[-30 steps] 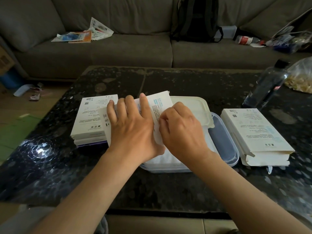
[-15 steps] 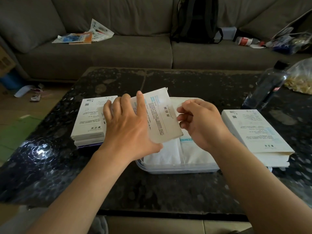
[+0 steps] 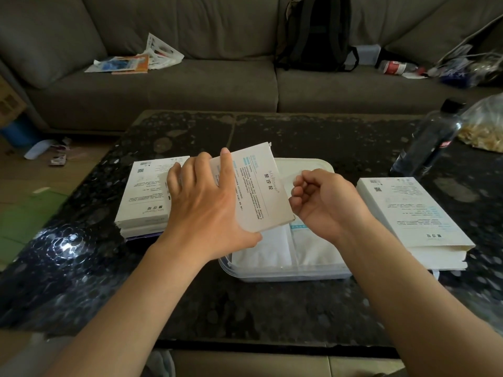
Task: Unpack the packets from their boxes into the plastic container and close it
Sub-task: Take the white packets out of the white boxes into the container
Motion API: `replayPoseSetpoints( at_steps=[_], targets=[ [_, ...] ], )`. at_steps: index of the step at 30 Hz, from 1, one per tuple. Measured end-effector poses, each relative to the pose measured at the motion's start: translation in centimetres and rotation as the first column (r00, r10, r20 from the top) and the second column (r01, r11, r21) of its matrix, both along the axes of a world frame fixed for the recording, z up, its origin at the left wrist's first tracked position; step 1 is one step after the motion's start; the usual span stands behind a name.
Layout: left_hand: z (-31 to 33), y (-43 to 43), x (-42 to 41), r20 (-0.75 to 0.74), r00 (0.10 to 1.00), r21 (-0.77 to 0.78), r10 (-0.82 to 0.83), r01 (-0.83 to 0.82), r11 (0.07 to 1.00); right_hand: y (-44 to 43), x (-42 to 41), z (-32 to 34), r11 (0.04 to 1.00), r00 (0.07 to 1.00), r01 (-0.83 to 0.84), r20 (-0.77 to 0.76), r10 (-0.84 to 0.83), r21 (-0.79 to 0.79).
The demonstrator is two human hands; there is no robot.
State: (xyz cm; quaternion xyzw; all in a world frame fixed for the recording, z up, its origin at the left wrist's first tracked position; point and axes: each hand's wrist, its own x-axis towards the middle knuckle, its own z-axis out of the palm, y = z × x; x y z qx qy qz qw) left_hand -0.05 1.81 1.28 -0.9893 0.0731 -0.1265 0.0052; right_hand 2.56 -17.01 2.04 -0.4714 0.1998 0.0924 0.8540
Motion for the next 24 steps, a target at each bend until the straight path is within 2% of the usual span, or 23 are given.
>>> replayPoseSetpoints(
  at_steps=[11, 18, 20, 21, 22, 24],
  targets=[
    [-0.11, 0.36, 0.15, -0.003, 1.000, -0.020, -0.013, 0.013, 1.000, -0.16, 0.16, -0.24, 0.987, 0.988, 0.156, -0.013, -0.156, 0.027],
    [-0.15, 0.56, 0.26, -0.018, 1.000, -0.021, -0.006, 0.006, 1.000, -0.15, -0.26, 0.13, 0.986, 0.989, 0.146, 0.011, -0.146, -0.083],
    [-0.17, 0.62, 0.30, -0.019, 1.000, -0.027, -0.003, 0.002, 1.000, 0.00, -0.27, 0.25, 0.973, 0.985, 0.170, 0.057, -0.163, -0.156],
    [-0.17, 0.66, 0.31, -0.017, 1.000, -0.028, -0.001, 0.001, 1.000, 0.12, -0.28, 0.24, 0.957, 0.985, 0.163, 0.101, -0.143, -0.240],
    [-0.20, 0.71, 0.32, -0.014, 1.000, -0.027, 0.000, 0.000, 1.000, 0.26, -0.33, 0.20, 0.909, 0.984, 0.132, 0.161, -0.072, -0.396],
    [-0.22, 0.77, 0.32, -0.007, 1.000, -0.025, -0.001, 0.000, 1.000, 0.49, -0.39, -0.27, 0.691, 0.951, 0.059, 0.251, 0.180, -0.721]
  ],
)
